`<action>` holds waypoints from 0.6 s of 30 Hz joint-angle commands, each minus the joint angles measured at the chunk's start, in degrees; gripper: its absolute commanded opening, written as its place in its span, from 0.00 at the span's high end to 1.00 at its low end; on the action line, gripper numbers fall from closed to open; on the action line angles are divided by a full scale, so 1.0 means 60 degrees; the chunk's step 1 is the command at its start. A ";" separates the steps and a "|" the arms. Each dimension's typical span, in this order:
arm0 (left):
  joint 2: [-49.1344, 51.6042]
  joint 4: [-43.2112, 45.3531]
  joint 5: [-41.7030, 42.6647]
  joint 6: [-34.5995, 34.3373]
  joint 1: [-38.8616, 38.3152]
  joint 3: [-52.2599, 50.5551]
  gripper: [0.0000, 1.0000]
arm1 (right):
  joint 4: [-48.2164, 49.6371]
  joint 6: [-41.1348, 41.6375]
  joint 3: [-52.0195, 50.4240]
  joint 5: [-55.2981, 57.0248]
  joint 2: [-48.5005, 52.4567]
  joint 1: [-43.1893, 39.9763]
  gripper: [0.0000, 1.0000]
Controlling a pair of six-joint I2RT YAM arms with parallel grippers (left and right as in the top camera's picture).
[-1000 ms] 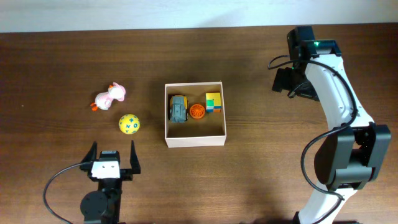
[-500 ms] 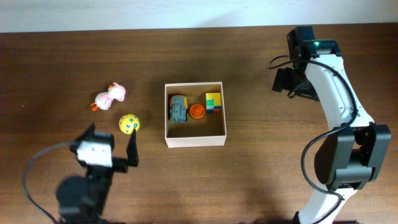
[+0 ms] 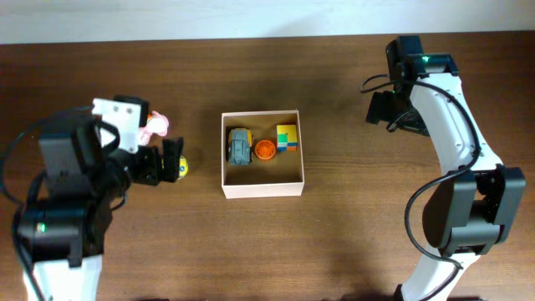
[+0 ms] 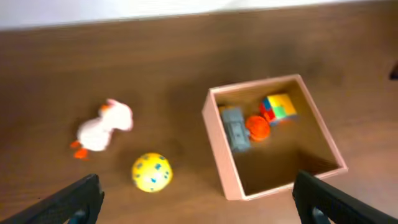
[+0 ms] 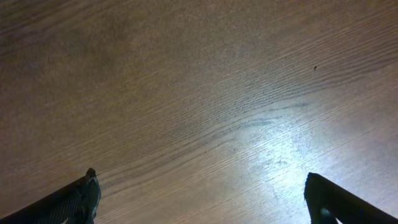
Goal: Pack container
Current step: 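Raise the left gripper and move it toward the pink-white duck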
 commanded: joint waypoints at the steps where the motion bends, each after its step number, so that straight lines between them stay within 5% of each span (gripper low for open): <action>1: 0.0430 -0.0168 0.0856 -0.0022 0.0040 0.0160 0.01 | -0.0004 0.0076 -0.0040 -0.0015 -0.0004 0.0036 0.01; 12: 0.2157 -0.0412 -0.2055 -0.0036 0.0040 0.0178 0.01 | -0.0007 0.0076 -0.0036 -0.0015 -0.0004 0.0036 0.01; 18: 0.3821 -0.0408 -0.2291 -0.0022 0.0047 0.0637 0.01 | -0.0007 0.0076 -0.0040 -0.0015 -0.0004 0.0036 0.01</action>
